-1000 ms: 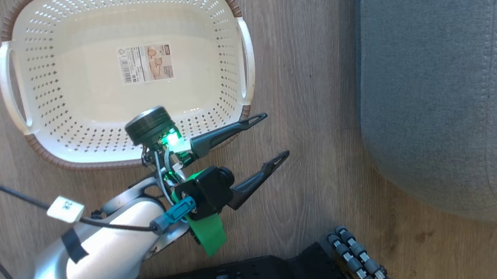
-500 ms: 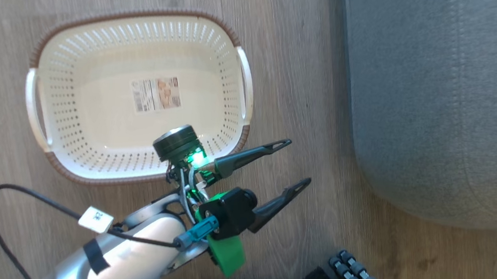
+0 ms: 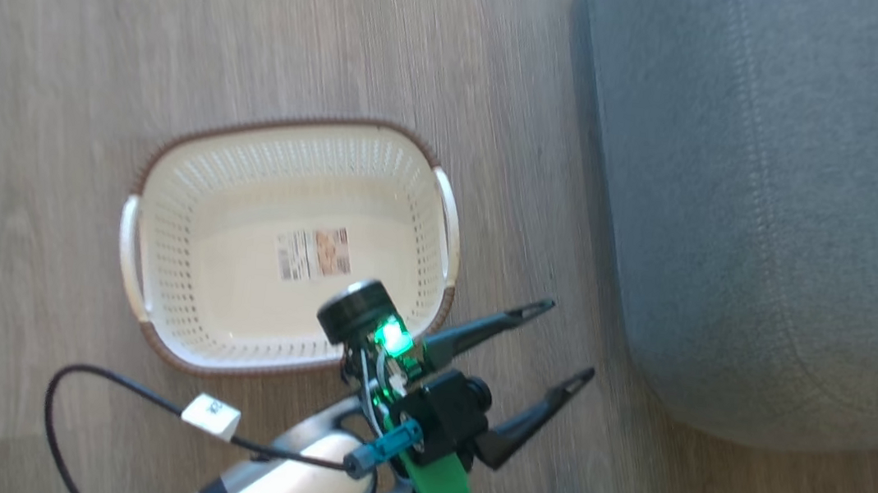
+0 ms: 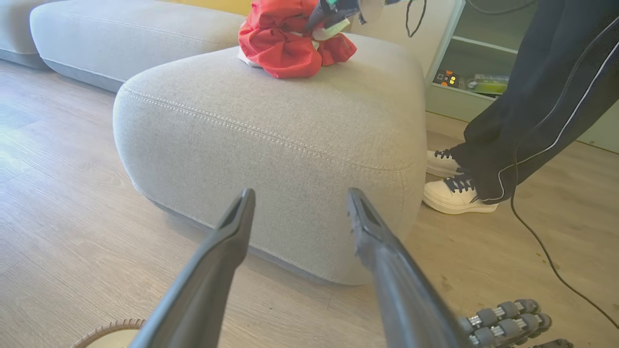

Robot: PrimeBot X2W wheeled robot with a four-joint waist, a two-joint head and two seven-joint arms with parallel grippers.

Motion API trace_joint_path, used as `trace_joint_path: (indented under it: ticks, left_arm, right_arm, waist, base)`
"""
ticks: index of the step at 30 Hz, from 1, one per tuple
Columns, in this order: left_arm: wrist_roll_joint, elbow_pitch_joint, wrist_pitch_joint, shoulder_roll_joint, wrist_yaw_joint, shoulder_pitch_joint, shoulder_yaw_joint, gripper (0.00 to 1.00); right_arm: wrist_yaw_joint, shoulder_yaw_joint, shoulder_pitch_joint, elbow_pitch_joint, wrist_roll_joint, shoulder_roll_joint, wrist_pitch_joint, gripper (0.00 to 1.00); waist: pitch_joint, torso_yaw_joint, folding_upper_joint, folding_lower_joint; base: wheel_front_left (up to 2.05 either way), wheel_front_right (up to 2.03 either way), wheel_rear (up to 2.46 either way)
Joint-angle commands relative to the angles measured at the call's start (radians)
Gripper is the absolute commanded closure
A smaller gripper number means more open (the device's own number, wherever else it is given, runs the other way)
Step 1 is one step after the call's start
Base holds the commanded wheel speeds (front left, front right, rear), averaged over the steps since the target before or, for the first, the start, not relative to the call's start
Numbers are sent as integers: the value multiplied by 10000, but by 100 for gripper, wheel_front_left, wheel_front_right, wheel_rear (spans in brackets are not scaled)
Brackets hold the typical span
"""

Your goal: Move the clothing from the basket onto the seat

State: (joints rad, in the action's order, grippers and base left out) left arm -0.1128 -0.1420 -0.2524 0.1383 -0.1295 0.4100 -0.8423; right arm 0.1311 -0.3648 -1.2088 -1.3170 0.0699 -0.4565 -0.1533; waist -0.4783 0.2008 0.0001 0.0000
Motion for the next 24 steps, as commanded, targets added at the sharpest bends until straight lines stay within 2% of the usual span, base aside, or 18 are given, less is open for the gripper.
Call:
trace_joint_path:
  ticks: [1, 3, 6, 12, 13, 14, 17, 18, 19, 20, 24]
  left_arm:
    - [-99, 314, -94, -239, -11, -276, 281, 0]
    - [-166, 320, -94, -386, -11, -502, 400, 0]
    - [-214, 326, -94, -546, -11, -812, 509, 0]
    - [-270, 277, -94, -730, -11, -1529, 1130, 0]
    - [-270, 277, -94, -730, -11, -1529, 1130, 0]
    - [-237, 272, -94, -761, -11, -1679, 1498, 0]
    - [-184, 298, -94, -793, -11, -1809, 2040, 0]
    - [-184, 298, -94, -793, -11, -1809, 2040, 0]
    - [-181, 336, -94, -810, -11, -1915, 2486, 0]
    - [-181, 336, -94, -810, -11, -1915, 2486, 0]
    - [-184, 364, -94, -835, -11, -2192, 3343, 0]
  right_arm:
    - [-4, 346, 152, 265, -341, -185, -401, 0]
    - [-4, 794, 232, 265, -759, -23, -615, 0]
    - [-4, 1705, 424, 482, -1421, 76, -379, 0]
    - [-4, 4311, 1494, 2227, -3543, -14, 427, 0]
    - [-4, 4311, 1494, 2227, -3543, -14, 427, 0]
    - [-4, 5192, 1984, 3112, -4489, -374, 733, 0]
    - [-4, 6239, 2714, 4324, -5794, -1067, 1274, 0]
    - [-4, 6239, 2714, 4324, -5794, -1067, 1274, 0]
    - [-4, 6657, 3113, 5041, -6749, -1364, 1689, 0]
    - [-4, 6657, 3113, 5041, -6749, -1364, 1689, 0]
    - [-4, 7554, 3841, 6314, -8099, -1774, 2427, 0]
  waist:
    - [914, -213, -1, 0]
    - [1337, -250, -1, 0]
    - [1910, -301, -1, 0]
    - [2931, -328, -1, 0]
    - [2931, -328, -1, 0]
    - [3153, -375, -1, 0]
    - [3441, -521, -1, 0]
    - [3441, -521, -1, 0]
    - [3615, -607, -1, 0]
    - [3615, -607, -1, 0]
    - [3971, -774, -1, 0]
  base:
    - [0, 0, 0]
    - [0, 0, 0]
    - [0, 0, 0]
    - [0, 0, 0]
    - [0, 0, 0]
    - [0, 0, 0]
    - [0, 0, 0]
    - [0, 0, 0]
    - [0, 0, 0]
    - [0, 0, 0]
    - [0, 0, 0]
